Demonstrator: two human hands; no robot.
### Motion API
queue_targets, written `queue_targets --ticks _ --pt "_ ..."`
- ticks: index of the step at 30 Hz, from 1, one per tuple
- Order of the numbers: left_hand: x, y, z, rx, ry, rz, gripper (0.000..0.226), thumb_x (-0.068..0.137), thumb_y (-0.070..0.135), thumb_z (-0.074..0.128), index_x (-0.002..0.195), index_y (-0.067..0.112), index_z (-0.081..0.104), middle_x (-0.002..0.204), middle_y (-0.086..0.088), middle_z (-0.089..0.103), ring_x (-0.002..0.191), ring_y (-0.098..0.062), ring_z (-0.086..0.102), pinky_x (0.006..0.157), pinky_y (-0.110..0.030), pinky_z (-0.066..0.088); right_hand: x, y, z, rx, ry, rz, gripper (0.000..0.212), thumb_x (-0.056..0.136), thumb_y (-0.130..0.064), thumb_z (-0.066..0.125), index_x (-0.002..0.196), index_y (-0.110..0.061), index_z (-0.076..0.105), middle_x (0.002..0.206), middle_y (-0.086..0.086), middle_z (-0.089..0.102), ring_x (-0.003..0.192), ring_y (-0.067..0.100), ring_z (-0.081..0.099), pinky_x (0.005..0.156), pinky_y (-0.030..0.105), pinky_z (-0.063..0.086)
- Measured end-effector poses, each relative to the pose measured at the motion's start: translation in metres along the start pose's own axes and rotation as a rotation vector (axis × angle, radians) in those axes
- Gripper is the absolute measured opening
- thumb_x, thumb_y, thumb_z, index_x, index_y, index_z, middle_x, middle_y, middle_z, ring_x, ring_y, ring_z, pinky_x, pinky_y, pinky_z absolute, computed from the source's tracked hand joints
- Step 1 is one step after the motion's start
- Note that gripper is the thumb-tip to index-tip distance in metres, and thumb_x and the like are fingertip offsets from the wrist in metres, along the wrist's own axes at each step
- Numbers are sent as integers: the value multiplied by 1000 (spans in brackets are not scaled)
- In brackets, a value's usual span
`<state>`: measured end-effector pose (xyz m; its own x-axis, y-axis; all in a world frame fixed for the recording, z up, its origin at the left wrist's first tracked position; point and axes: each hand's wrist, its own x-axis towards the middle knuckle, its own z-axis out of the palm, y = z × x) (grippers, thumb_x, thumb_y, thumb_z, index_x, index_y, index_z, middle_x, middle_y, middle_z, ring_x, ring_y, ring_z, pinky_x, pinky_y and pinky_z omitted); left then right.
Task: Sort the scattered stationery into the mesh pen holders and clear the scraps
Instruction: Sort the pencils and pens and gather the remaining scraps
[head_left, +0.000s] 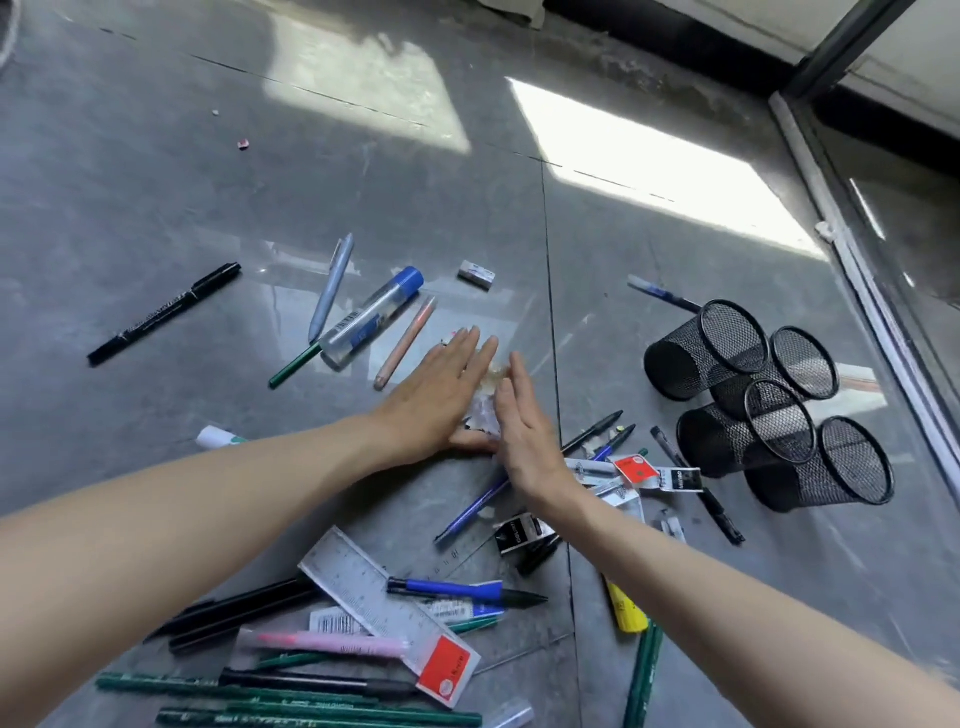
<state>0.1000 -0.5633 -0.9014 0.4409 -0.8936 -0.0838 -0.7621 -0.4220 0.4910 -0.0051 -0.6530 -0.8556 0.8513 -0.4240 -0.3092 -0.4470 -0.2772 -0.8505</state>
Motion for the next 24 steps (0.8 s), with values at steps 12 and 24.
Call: queue_targets --ticks 12,24 --pt "3 21 17 35 183 134 36 88 29 60 121 14 55 132 -14 46 121 -30 44 91 -32 38 8 5 -29 -151 384 -29 34 102 -24 36 99 -5 64 82 7 61 86 28 58 80 40 45" --pt "-3 32 -9 -84 95 -8 9 99 15 34 105 12 40 99 -8 38 76 -30 48 66 -38 32 10 23 -52 -406 -8 45 37 72 -42 76 98 -19 61 76 -8 52 67 4 48 59 20 34"
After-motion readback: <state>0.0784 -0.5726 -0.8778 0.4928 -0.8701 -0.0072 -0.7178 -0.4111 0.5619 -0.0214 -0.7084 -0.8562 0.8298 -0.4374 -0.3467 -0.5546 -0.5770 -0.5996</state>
